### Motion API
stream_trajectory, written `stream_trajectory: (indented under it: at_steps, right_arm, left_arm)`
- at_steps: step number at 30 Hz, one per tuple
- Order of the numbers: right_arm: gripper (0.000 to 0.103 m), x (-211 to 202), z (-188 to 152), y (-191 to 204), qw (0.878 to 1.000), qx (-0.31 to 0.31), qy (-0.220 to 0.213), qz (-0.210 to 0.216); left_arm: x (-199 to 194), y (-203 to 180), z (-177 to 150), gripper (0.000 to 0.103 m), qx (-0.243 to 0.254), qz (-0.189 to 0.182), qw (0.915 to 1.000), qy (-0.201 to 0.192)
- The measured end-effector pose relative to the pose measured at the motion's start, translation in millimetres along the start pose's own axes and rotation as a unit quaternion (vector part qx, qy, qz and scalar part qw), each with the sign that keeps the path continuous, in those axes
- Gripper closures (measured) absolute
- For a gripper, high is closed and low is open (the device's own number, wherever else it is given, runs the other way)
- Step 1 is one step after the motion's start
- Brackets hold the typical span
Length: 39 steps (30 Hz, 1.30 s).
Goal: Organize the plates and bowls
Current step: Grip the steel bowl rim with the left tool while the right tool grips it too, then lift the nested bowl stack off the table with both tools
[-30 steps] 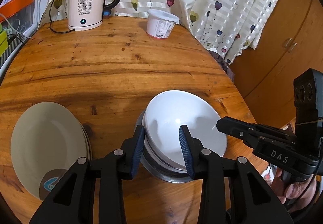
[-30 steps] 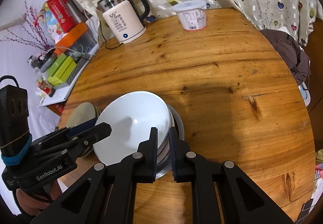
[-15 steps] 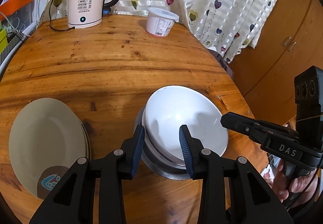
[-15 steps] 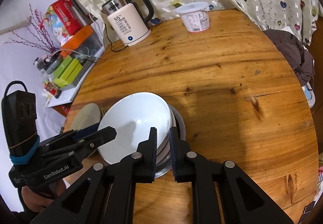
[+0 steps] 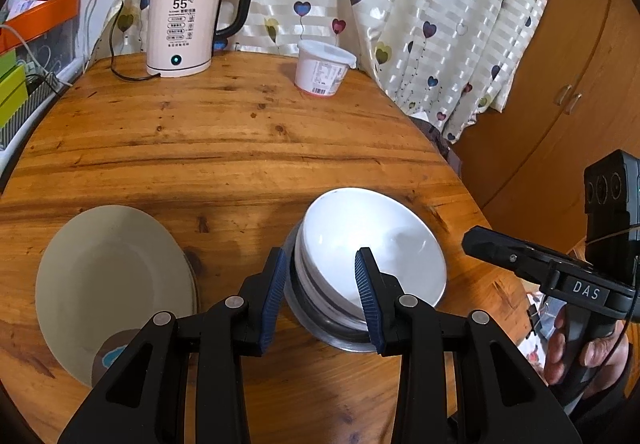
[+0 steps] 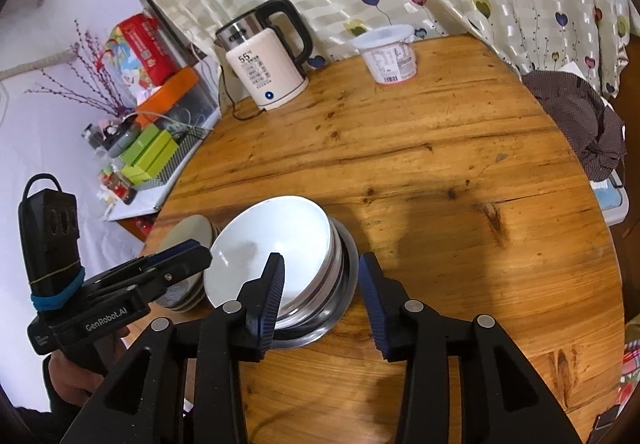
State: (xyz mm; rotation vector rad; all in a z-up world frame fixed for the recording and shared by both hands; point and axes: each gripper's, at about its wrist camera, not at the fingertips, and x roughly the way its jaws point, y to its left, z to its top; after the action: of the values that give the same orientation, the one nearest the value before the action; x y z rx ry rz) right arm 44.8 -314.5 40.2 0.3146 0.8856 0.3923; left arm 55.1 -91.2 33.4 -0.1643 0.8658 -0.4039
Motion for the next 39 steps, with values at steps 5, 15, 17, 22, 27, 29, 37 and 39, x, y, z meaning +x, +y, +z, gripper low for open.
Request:
stream_trajectory:
  at_steps: [5, 15, 17, 22, 27, 29, 37, 39]
  right_arm:
    - [0.06, -3, -4, -2, 1.0, -0.008, -0.009, 0.0]
    - [0.055, -3, -14, -13, 1.0, 0.002, -0.006, -0.006]
    - [0.055, -2, -16, -19, 1.0, 0.02, -0.002, 0.0]
    - [0.063, 6, -20, -28, 0.999, 0.046, 0.019, 0.011]
    - [0.077, 13, -24, -29, 0.998, 0.052, 0.033, 0.021]
    - [0.078, 15, -24, -29, 0.998, 0.051, 0.037, 0.025]
    - [0.078, 27, -26, -34, 0.995, 0.067, 0.061, 0.039]
    - [0.078, 31, -28, -37, 0.994, 0.077, 0.069, 0.047]
  left_arm:
    - [-7, 8, -6, 0.066, 0.004, 0.005, 0.9998, -0.021]
    - [-6, 29, -18, 0.066, -0.032, -0.001, 0.9995, -0.007]
    - [-5, 31, -22, 0.066, -0.042, -0.006, 0.9991, -0.002]
    - [0, 39, -26, 0.066, -0.067, -0.021, 0.9973, 0.019]
    - [8, 41, -28, 0.066, -0.081, -0.034, 0.9954, 0.038]
    - [11, 42, -29, 0.066, -0.085, -0.039, 0.9946, 0.045]
    - [19, 45, -30, 0.066, -0.101, -0.05, 0.9918, 0.061]
    - [22, 46, -30, 0.066, -0.104, -0.055, 0.9909, 0.065]
